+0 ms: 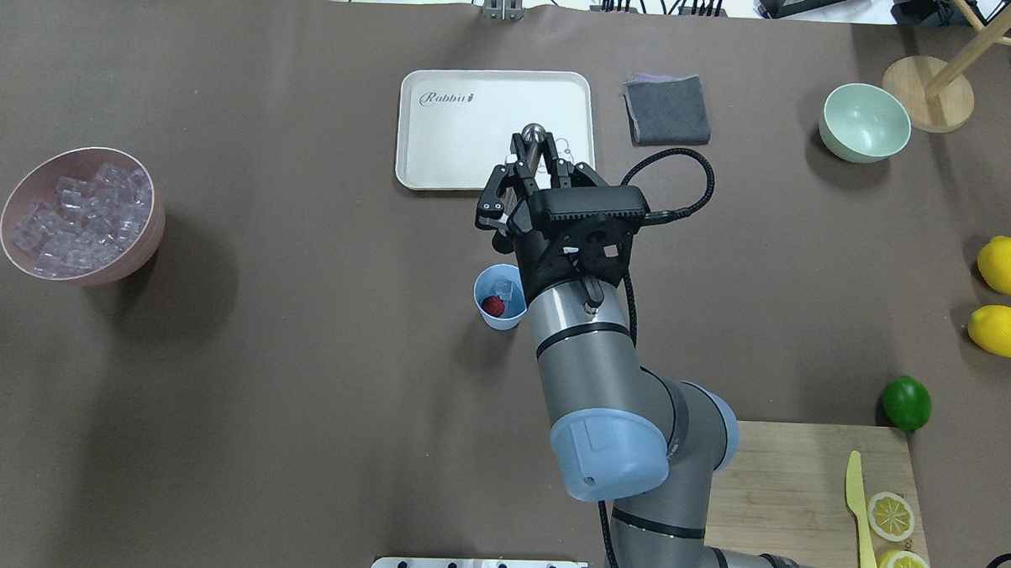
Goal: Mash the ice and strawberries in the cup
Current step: 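Lower the steel pestle into the blue cup with the right gripper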
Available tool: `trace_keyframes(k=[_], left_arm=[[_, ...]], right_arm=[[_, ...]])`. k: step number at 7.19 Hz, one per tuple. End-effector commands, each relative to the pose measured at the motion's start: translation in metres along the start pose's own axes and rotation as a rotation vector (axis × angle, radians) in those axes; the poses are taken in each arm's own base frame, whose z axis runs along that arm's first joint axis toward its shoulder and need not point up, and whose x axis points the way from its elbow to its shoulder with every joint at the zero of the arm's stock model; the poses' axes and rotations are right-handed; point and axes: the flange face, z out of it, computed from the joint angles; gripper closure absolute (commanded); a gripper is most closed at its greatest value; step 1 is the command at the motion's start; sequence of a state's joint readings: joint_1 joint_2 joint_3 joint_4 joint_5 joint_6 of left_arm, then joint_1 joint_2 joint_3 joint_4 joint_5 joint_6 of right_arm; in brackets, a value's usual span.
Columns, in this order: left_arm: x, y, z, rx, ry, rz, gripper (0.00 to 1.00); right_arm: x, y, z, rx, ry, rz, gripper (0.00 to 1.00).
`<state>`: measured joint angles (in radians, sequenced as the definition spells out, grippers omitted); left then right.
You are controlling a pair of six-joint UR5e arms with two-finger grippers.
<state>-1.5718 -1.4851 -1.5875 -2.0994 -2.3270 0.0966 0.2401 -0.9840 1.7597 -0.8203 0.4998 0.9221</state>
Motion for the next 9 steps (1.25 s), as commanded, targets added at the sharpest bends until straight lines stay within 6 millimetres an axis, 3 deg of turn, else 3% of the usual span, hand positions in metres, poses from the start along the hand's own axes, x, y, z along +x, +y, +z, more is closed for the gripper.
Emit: trace_keyframes(k=[1,6,9], left_arm=[[0.0,0.001,0.001,-0.001,0.001,0.0,0.03],[-0.002,0.002,0.002,-0.004,0.0,-0.004,0.03],[-0.004,0.003,0.004,-0.007,0.0,-0.007,0.03]], right_arm=[[-0.006,0.016,-0.013,-0.008,-0.002,-0.026,1.0],[-0.014,0.04,-0.038,-0.025,-0.013,-0.029,1.0],[-0.014,0.053,-0.034,-0.027,-0.001,-0.05,1.0]])
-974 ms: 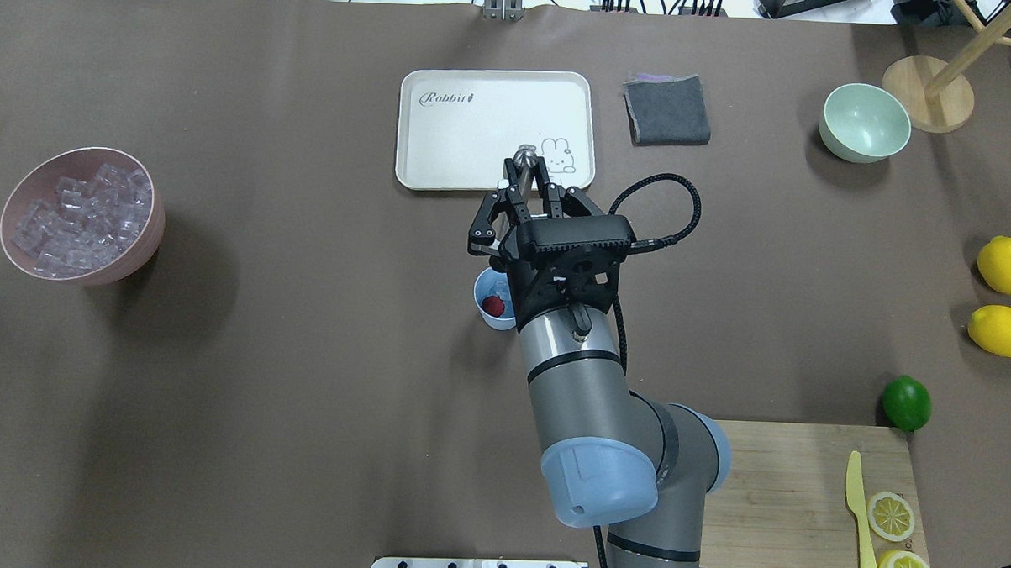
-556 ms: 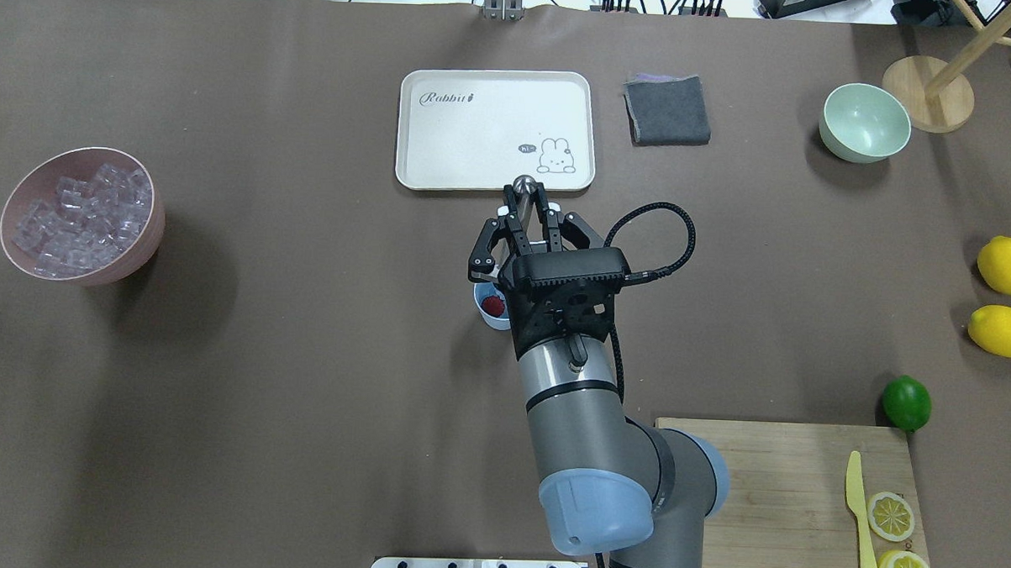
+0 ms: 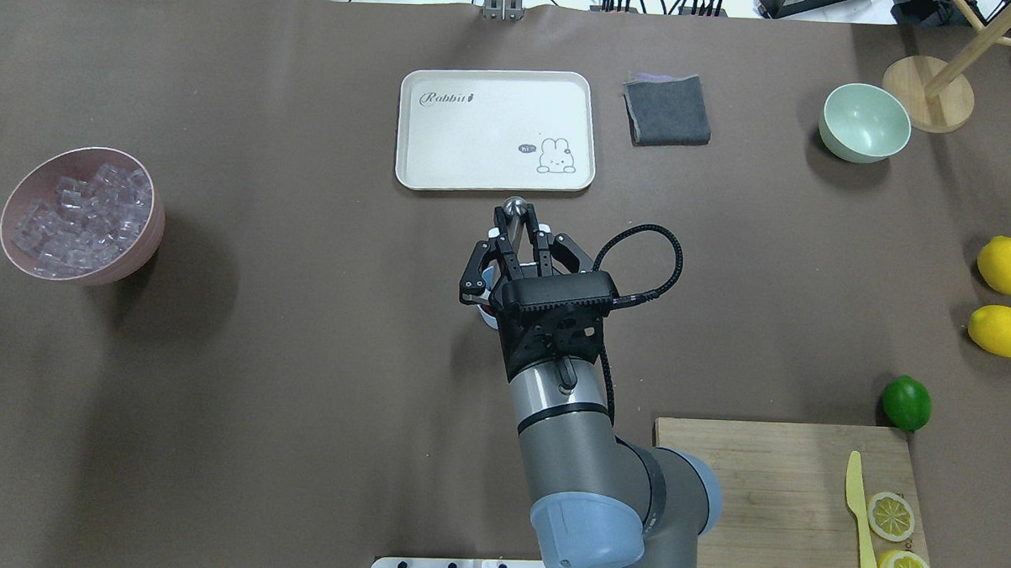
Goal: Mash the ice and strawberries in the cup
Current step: 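Lower the steel pestle into the blue cup with the right gripper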
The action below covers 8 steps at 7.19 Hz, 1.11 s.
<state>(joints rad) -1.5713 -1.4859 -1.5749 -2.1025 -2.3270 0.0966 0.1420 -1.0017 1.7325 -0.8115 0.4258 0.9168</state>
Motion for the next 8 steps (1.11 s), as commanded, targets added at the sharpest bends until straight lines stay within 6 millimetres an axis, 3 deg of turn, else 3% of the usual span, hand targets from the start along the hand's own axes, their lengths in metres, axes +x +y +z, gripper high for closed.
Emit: trace_keyframes(k=[1,6,8], left_arm=[[0.0,0.0,0.0,0.0,0.0,0.0,0.03],[-0.004,0.005,0.005,-0.01,0.001,-0.008,0.03],[-0.004,0.004,0.005,-0.008,0.001,-0.005,0.03]], right_arm=[[0.0,0.007,0.002,-0.003,0.006,-0.013,1.0],[-0.002,0.016,0.004,-0.016,0.003,-0.025,1.0],[-0.001,-0.007,0.003,-0.022,-0.026,-0.035,1.0]])
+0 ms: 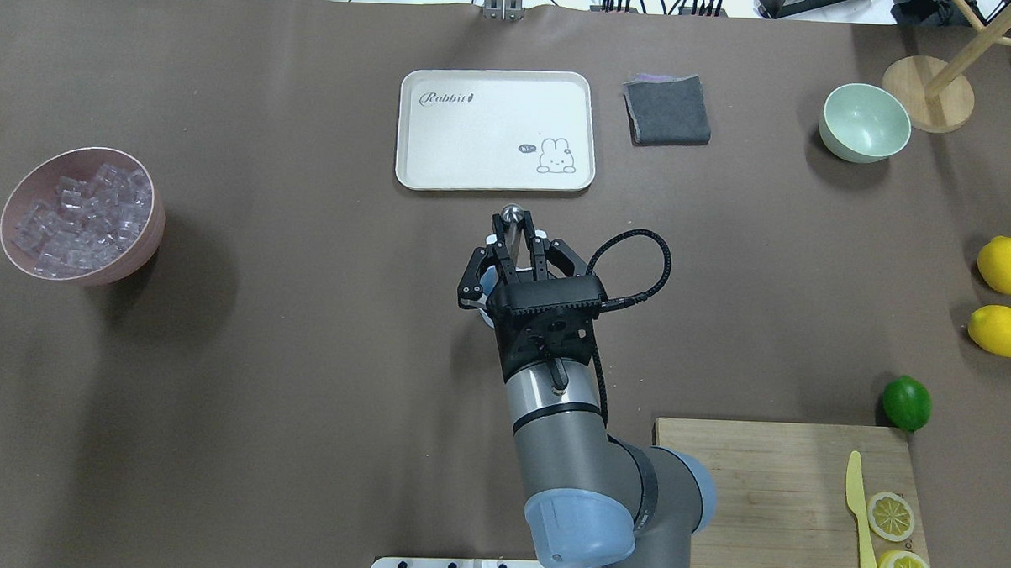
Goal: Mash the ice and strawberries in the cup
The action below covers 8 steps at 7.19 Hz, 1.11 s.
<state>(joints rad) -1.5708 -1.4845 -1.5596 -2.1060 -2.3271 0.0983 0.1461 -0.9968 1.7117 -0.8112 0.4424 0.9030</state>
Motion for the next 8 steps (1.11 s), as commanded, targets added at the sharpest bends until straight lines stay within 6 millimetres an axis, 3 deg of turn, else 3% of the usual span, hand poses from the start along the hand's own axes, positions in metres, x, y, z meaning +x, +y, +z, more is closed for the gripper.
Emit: trace_keyframes(k=[1,4,8], left_arm=[[0.001,-0.003,-0.001,0.004,0.0,0.004,0.03],[0.003,-0.002,0.0,0.006,0.028,0.001,0.03],[0.004,-0.005,-0.002,0.01,0.034,0.003,0.03]], right_arm=[[0.004,-0.034,-0.006,0.001,-0.039,-0.017,1.0],[0.013,-0.055,0.008,0.015,-0.038,-0.013,1.0],[0.01,-0.036,0.008,-0.005,-0.036,-0.023,1.0]])
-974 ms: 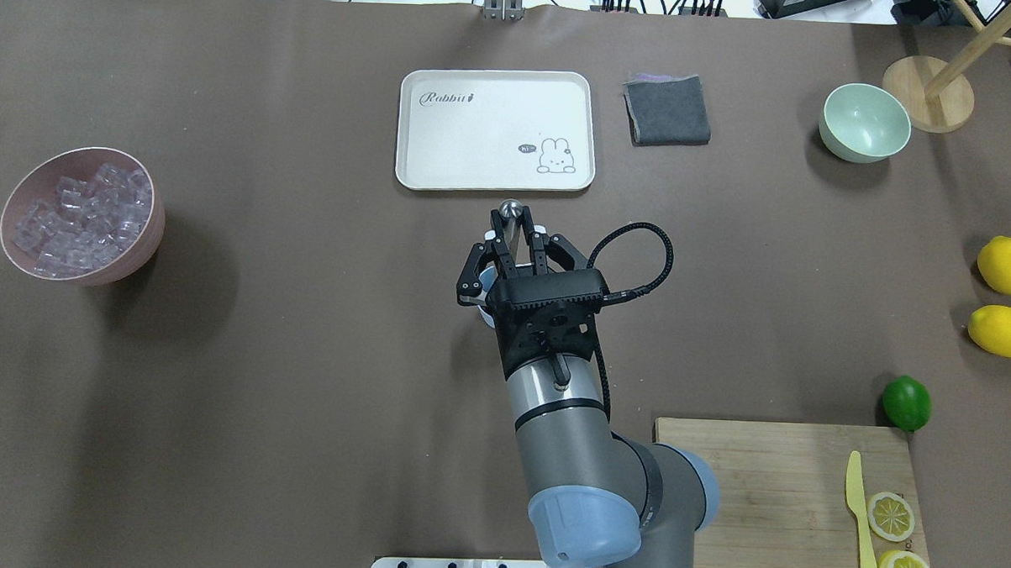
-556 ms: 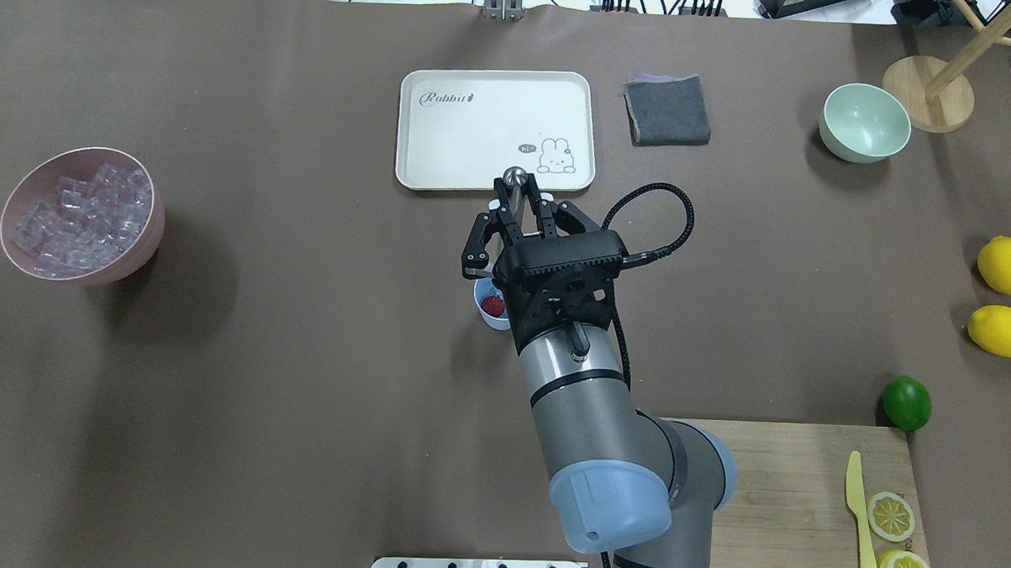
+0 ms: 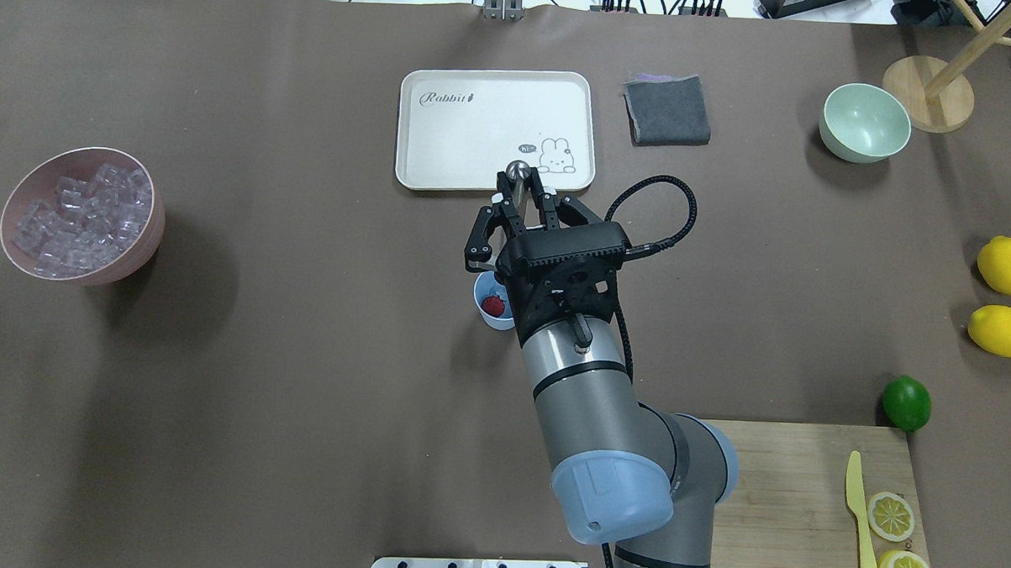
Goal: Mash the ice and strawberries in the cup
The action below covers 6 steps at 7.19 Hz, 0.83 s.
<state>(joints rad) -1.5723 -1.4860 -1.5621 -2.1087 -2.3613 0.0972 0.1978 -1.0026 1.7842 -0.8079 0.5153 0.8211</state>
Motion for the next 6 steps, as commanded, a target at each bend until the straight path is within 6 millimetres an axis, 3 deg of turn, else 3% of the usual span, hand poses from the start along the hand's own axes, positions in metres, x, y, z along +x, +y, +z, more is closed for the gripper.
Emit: trace_keyframes(k=[1,6], left_arm=[[0.001,-0.007,-0.002,0.007,0.002,0.005,0.03],[0.001,-0.025,-0.004,0.017,-0.001,0.011,0.03]], right_arm=[[-0.002,0.006,0.001,-0.02,-0.014,-0.001,1.0],[0.001,0.026,0.004,-0.056,-0.018,-0.017,1.0]])
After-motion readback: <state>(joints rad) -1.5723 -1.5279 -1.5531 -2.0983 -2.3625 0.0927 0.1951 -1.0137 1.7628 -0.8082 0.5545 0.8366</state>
